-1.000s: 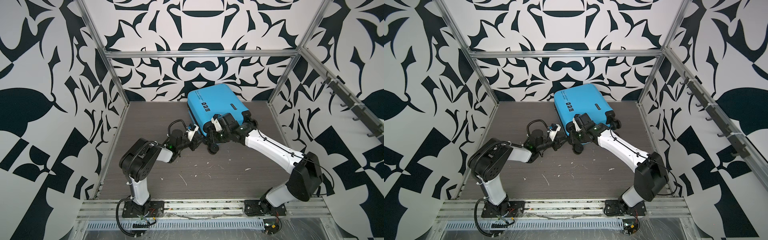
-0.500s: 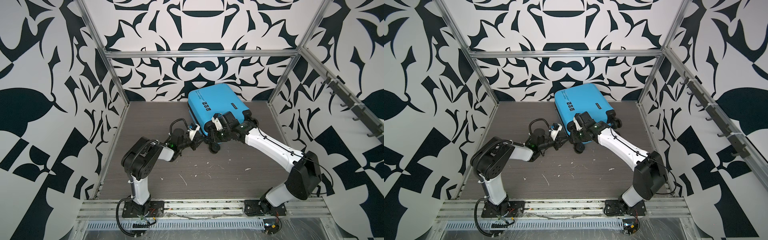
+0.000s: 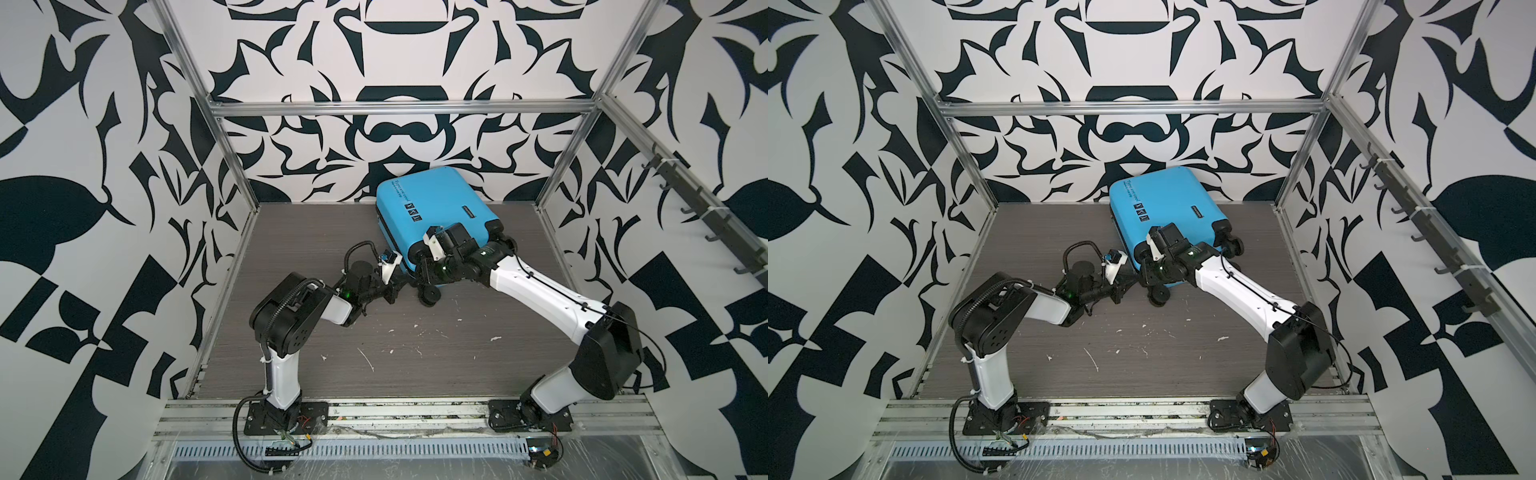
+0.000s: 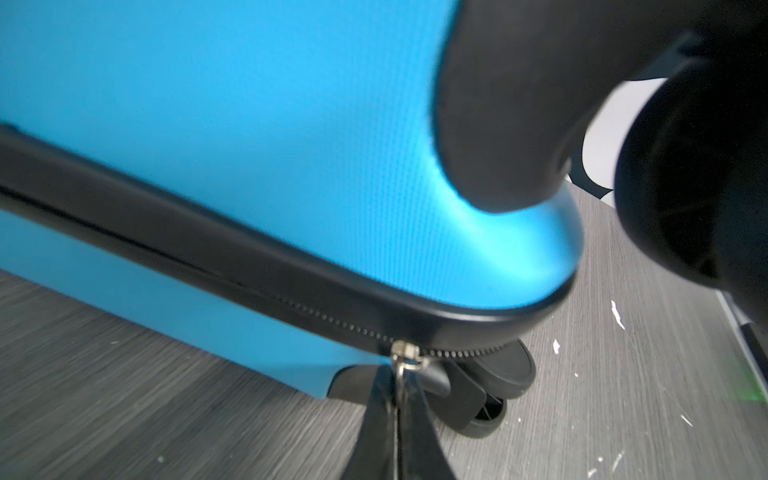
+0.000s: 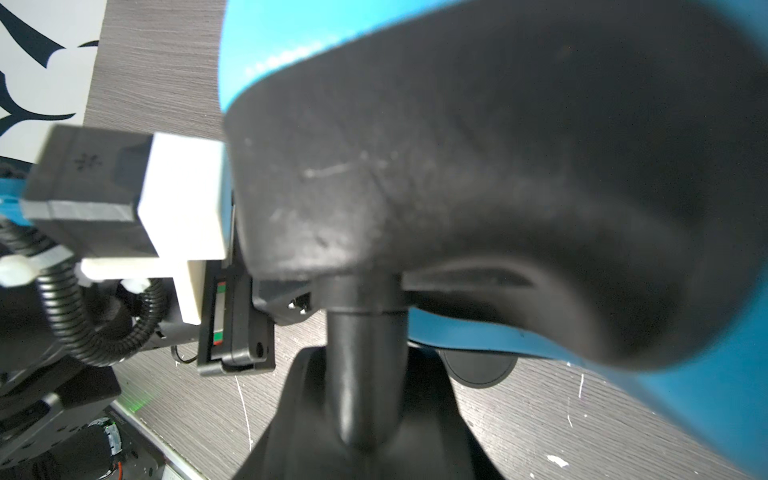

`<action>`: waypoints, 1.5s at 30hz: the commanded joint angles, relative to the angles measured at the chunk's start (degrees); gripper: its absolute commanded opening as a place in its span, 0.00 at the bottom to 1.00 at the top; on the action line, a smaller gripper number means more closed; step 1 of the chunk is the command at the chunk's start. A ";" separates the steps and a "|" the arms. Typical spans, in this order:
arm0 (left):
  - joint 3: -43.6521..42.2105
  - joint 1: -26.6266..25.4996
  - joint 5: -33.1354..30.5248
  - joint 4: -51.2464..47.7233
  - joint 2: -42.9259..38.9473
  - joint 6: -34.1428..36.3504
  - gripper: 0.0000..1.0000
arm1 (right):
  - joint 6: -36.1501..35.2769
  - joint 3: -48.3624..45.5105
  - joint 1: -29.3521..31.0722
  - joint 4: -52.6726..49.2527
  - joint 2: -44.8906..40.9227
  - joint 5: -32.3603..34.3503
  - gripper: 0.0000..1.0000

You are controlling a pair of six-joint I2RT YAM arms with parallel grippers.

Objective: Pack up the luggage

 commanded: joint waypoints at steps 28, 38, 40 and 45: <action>-0.49 -1.20 -3.02 9.79 -3.34 -1.54 0.03 | 0.51 3.25 1.22 7.42 -2.71 -3.60 0.00; -3.39 -2.17 1.48 4.27 -8.64 2.66 0.00 | -1.61 5.18 1.18 6.26 -2.53 -1.25 0.00; -3.50 -2.26 3.08 1.34 -10.04 2.98 0.00 | -3.38 6.76 1.09 5.09 -2.08 0.16 0.00; -3.27 -2.35 4.92 -4.23 -11.70 3.65 0.00 | -7.76 10.45 1.12 2.16 -0.77 5.50 0.00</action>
